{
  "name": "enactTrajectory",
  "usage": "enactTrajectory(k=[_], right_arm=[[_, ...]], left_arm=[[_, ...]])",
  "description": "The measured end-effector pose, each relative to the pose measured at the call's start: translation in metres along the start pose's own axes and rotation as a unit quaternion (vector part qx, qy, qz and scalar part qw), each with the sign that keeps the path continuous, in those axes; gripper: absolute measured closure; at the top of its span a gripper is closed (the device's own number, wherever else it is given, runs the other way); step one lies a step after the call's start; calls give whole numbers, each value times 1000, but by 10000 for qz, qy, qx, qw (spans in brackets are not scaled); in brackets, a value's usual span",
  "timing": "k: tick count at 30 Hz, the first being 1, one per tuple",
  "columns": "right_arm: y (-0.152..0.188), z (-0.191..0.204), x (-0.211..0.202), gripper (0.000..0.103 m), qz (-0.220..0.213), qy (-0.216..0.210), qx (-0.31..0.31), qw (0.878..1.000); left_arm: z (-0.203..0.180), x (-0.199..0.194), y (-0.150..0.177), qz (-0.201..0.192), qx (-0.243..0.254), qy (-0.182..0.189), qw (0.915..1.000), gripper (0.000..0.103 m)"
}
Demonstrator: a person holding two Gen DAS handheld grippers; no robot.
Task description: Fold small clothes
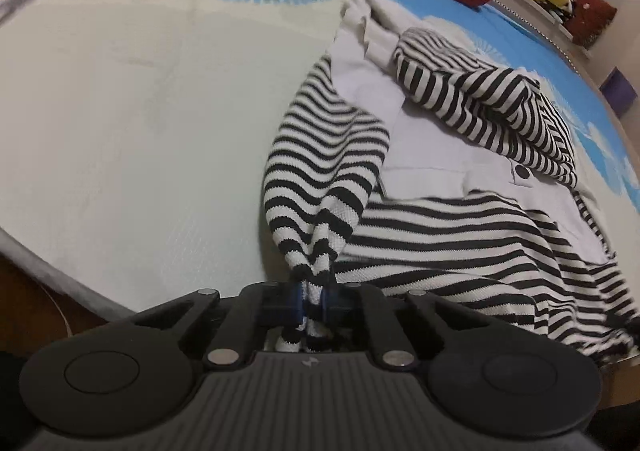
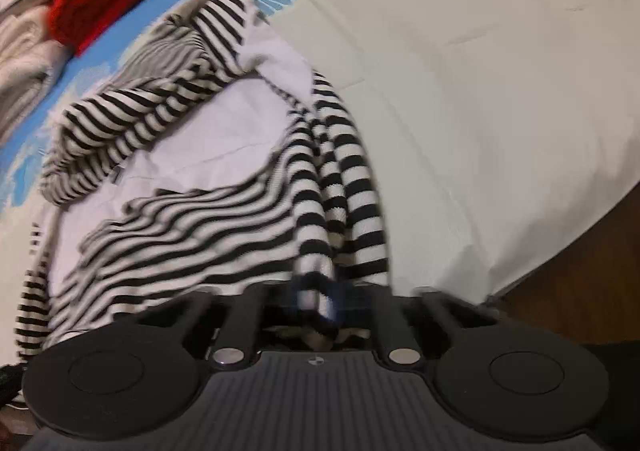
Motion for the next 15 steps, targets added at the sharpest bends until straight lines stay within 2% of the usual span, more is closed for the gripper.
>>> enactTrajectory(k=[3,5,9,11,15], right_arm=[[-3,4,-11,98,-201,-171,-5,9997],[-4,3,-13,97,-206,-200,48,9996],[1,-2,-2,87,3,48,38,10000],[4,-3,3,83,85,145,7,9999],[9,0,4,82,111,220,-146,9996]], left_arm=[[4,-7,-2,-100,-233,56,9997,93],[8,-6,-1,-42,-398,82,9992,88],[14,6,7,296,-678,226,9970,76],[14,7,7,277,-618,185,9975,75],[12,7,6,283,-598,222,9976,75]])
Point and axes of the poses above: each gripper's, at about its wrist camera, not at the fingertips, and x roughly the way its jaws point, z to its left, y to its underside, the point moved 7 cm from there along x, roughly the way its jaws point, and after that the axes turned 6 degrees about y, right-handed, at the moved point
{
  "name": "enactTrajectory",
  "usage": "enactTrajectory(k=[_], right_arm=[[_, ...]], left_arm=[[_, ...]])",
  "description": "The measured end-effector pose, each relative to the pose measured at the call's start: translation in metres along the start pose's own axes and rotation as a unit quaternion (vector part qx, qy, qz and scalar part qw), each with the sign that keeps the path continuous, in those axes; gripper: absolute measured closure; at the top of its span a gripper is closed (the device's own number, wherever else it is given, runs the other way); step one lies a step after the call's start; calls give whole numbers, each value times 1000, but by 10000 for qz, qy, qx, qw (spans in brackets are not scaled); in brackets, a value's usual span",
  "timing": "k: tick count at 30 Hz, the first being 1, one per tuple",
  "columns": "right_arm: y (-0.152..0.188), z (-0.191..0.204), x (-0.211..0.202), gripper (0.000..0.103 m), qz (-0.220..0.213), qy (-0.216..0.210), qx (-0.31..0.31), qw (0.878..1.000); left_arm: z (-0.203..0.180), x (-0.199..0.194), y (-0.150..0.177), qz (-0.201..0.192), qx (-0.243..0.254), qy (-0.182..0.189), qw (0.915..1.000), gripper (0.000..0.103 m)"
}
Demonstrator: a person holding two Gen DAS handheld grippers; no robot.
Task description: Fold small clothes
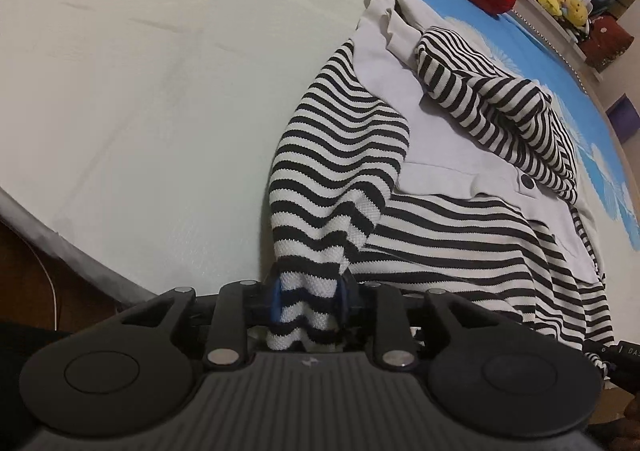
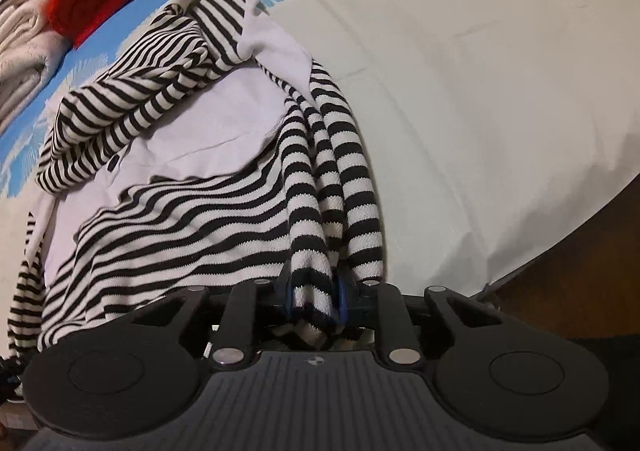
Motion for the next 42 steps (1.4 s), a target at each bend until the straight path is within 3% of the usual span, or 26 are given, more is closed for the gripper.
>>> enactTrajectory(k=[6,7,10,19,24,28,31,34,38,42], right_arm=[[2,2,-1,85,-7,-13,-155,9999],[2,2,-1,91,-19,-33,-168,9999],[0,6,-4,97,-91,-133,-228,9996],[-11,9,-24,99,-496,-447,-102,9977],[-21,10,-56,99,-898,-879,-16,9921],[-25,3,-91,100,-1096,-1363,225,9843],[-24,-2,-134,100,-1461,-1624,13,9759],[-17,-1,-179,100,-1876,-1758,-330,9658],[-16,-3,-200,100,-2059,-1925,-226,9592],[-45,0,-171,100,-1993,-1727,-150,9645]], left_arm=[[-1,0,0,-12,109,-52,9999,76],[-2,1,0,-16,145,-56,9999,78],[-4,-1,0,-70,251,-45,9996,90],[-13,-20,-6,-379,509,15,9980,97],[-22,-59,-20,-590,256,476,9968,97],[-29,-112,-29,-786,163,853,9931,97],[-35,-155,-26,-1025,304,1092,9883,97],[-39,-174,-23,-1148,269,1159,9862,97],[-47,-163,-41,-1205,309,1142,9856,97],[-53,-123,-82,-1003,328,1113,9882,97]])
Point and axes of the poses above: each gripper's, at about its wrist camera, not at the fingertips, and x roughly the way its jaws point, z to its left, y to its underside, the point moved 7 cm from there along x, roughly the way its jaws point, and after that the axes turned 6 degrees about y, right-handed, at the moved point
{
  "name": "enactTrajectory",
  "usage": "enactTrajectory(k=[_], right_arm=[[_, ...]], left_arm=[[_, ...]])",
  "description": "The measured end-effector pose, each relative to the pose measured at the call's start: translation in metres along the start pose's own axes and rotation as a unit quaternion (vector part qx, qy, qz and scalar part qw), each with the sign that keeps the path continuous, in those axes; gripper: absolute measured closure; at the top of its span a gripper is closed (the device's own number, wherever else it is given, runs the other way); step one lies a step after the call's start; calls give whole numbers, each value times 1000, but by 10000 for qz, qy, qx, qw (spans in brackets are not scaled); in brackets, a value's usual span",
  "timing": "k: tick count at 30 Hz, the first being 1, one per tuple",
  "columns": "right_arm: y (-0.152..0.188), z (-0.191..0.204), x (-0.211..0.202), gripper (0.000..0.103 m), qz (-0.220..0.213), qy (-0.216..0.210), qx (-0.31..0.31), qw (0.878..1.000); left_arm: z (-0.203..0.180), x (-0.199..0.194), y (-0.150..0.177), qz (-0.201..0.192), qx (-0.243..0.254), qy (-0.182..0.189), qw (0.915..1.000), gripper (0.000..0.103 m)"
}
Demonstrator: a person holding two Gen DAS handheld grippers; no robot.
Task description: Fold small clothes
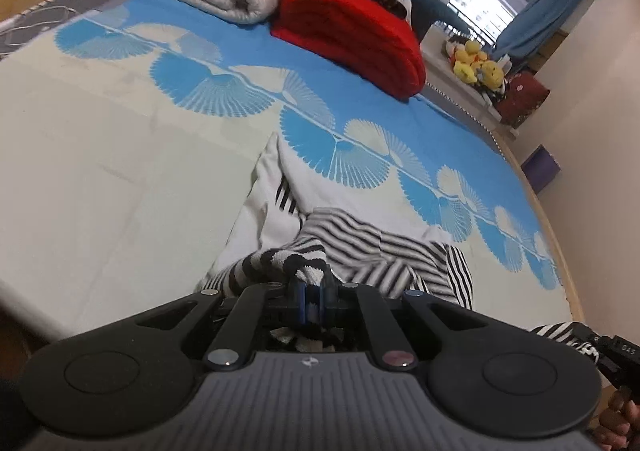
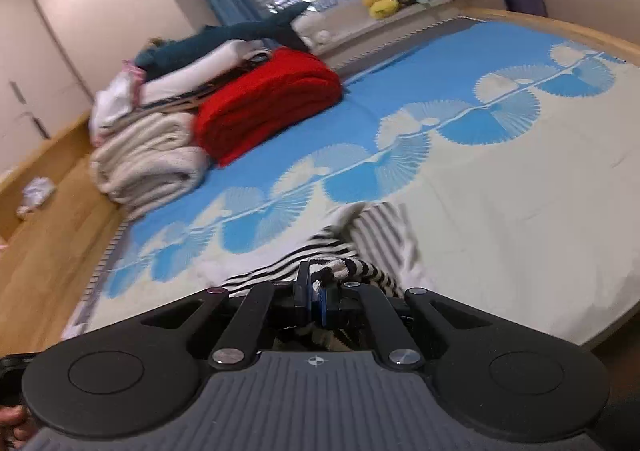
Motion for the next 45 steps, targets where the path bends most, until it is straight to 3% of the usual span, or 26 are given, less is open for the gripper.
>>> enactTrajectory(k=[5,11,15,20,22,29,32,34,36,39,42,45], right_arm=[[-30,3,79,100,340,268,-341,9985],[-47,13,179,100,867,585,-859,9908],[-43,-4,223,98,1189,1010,-280,9874],[-47,-11,231,97,1072,1143,48,9876],[-49,-11,227,94,1025,1069,91,9889],[-53,-22,201,93,818,771,343,9931],[-55,-29,191,80,683,776,566,9930],[-59,-33,183,60,507,896,604,9929],[-62,-36,177,60,413,835,644,9936],[-59,-24,175,60,554,457,470,9963],[-36,-2,186,50,1060,292,-169,9938],[-5,13,205,51,1614,593,-1038,9796]], left_arm=[[16,76,-51,270,70,-138,9995,97],[48,153,-73,865,-215,-161,9959,91],[69,169,-96,676,-500,-61,9964,82],[90,154,-105,451,-1053,165,9933,75],[85,142,-107,357,-840,210,9956,65],[64,128,-77,874,-363,620,9936,62],[62,123,-68,897,-237,564,9941,62],[61,122,-66,934,-271,604,9934,62],[58,122,-65,994,-237,647,9927,62],[49,128,-64,1141,-90,697,9910,62],[35,141,-62,1327,178,702,9885,61],[28,155,-57,1474,433,524,9867,61]])
Point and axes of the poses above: each gripper's, at about its wrist camera, not at the fingertips, and x roughly the way its jaws point, z to its left, y to its underside, the point moved 7 cm from there along x, roughly the way its jaws point, and after that the axes turned 6 degrees about y, right-handed, at the moved point
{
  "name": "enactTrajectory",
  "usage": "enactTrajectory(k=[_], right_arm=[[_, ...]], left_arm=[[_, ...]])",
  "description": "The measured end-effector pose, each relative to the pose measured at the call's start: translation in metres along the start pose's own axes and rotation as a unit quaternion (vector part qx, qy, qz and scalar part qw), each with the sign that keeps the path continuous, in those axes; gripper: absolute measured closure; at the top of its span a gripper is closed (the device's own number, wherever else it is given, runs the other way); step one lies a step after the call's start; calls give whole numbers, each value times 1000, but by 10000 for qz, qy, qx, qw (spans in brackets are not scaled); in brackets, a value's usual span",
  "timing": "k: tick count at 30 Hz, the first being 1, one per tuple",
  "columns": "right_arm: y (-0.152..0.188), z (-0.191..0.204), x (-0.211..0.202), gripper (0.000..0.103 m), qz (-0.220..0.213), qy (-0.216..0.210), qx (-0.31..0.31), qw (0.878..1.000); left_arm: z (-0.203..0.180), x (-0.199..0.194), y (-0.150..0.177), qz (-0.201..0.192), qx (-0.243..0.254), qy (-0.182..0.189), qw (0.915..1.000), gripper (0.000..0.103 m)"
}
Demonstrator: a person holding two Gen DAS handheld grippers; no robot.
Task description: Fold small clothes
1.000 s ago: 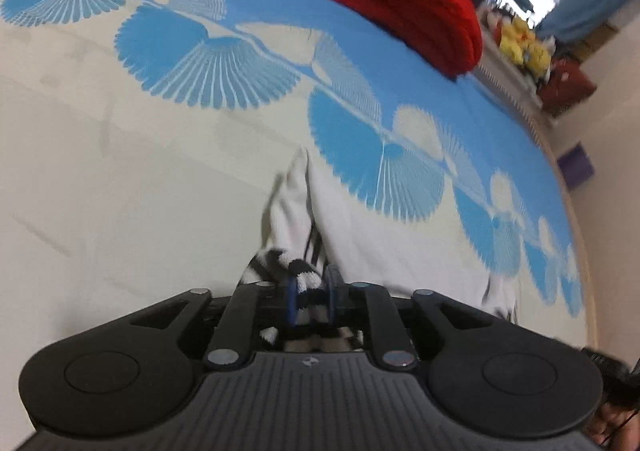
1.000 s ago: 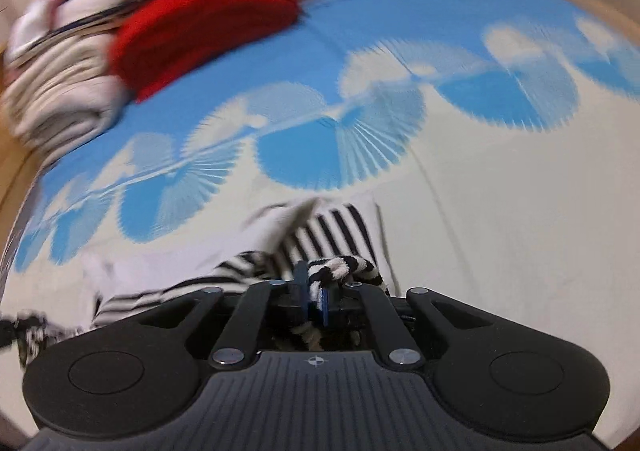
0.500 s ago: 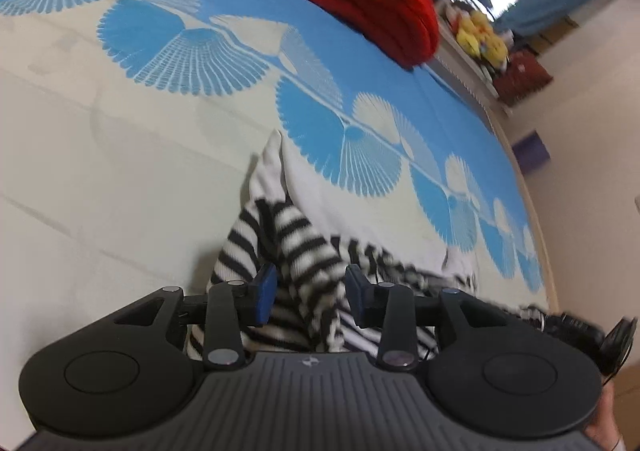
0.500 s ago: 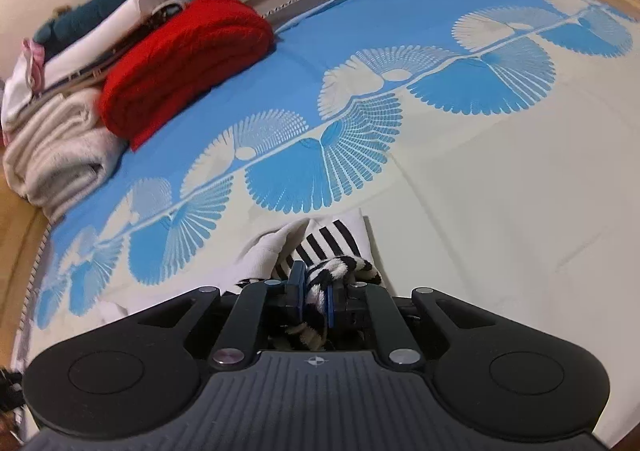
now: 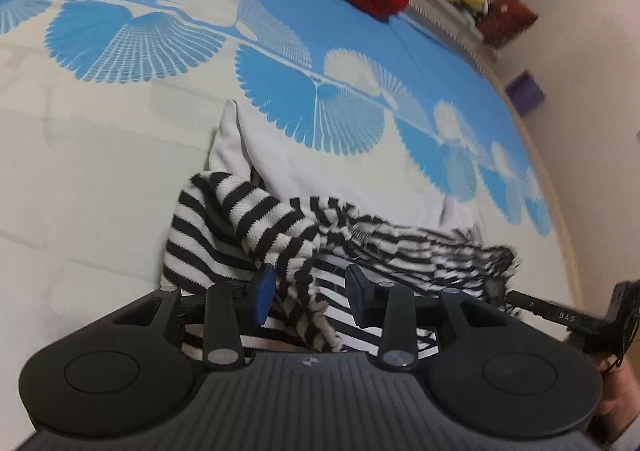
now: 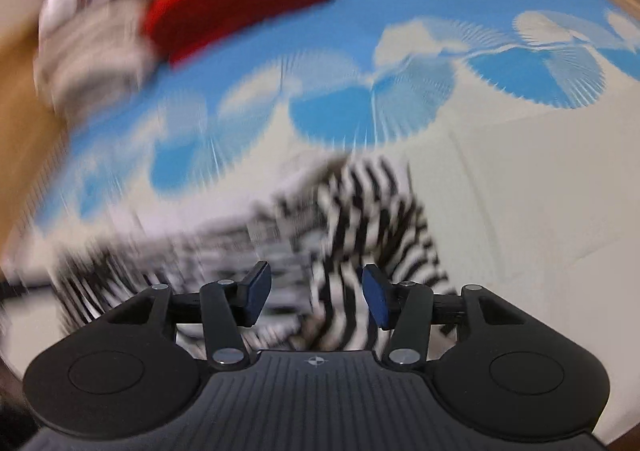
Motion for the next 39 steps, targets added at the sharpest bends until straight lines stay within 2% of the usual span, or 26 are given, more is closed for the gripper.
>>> enactTrajectory(k=[3,5,6,7,10,14,18,19,21,23,24,26,28,29,32,34,36,39], right_arm=[[5,6,17,51,177,381,-295,9987],[5,4,24,53,183,509,-319,9980],[6,2,29,65,198,620,-322,9974],[6,-1,33,78,229,704,-297,9968],[-2,-2,36,87,136,606,-119,9980],[-41,-3,12,89,-790,164,204,9965],[-95,-26,6,89,-1584,-210,1067,9814],[-106,-32,10,89,-1670,-259,1293,9771],[-124,-35,23,89,-1780,-325,1542,9713],[-131,-33,43,89,-1715,-220,1499,9735],[-132,-32,55,88,-1627,-124,1494,9752],[-132,-35,81,84,-1290,97,1675,9773],[-128,-39,99,83,-1005,131,1872,9771],[-127,-42,105,82,-896,154,1977,9760],[-122,-41,103,76,-757,71,2010,9766],[-118,-34,95,60,-688,-29,1755,9821],[-112,-27,88,50,-562,-136,1486,9872],[-94,-20,84,49,-282,-246,1268,9912]], left_arm=[[8,15,3,82,-35,-314,9995,62],[16,22,3,73,-118,-320,9994,73],[18,23,1,54,-146,-320,9994,81],[18,24,-2,25,-144,-283,9995,83],[9,21,-16,-163,-24,25,9999,87],[-1,18,-56,-576,-451,672,9951,87],[3,21,-104,-1197,-1206,1267,9773,87],[2,25,-110,-1314,-1159,1211,9770,87],[-2,40,-117,-1429,-710,595,9854,86],[-1,62,-115,-1210,-563,131,9910,85],[-1,71,-114,-1070,-554,73,9927,84],[0,82,-114,-871,-577,54,9945,75],[1,82,-113,-744,-591,209,9953,54],[1,80,-113,-677,-570,286,9957,51],[-3,63,-107,-664,-266,372,9967,47],[-6,58,-99,-593,-76,458,9972,45],[-14,58,-89,-451,178,502,9976,45],[-34,67,-76,-255,839,414,9953,45]])
Point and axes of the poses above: each gripper's, at about its wrist camera, not at the fingertips, and x roughly the way its jaws point, z to its left, y to its underside, the point moved 7 cm from there along x, roughly the way its jaws point, and after that the axes turned 6 degrees about y, right-handed, at the moved point
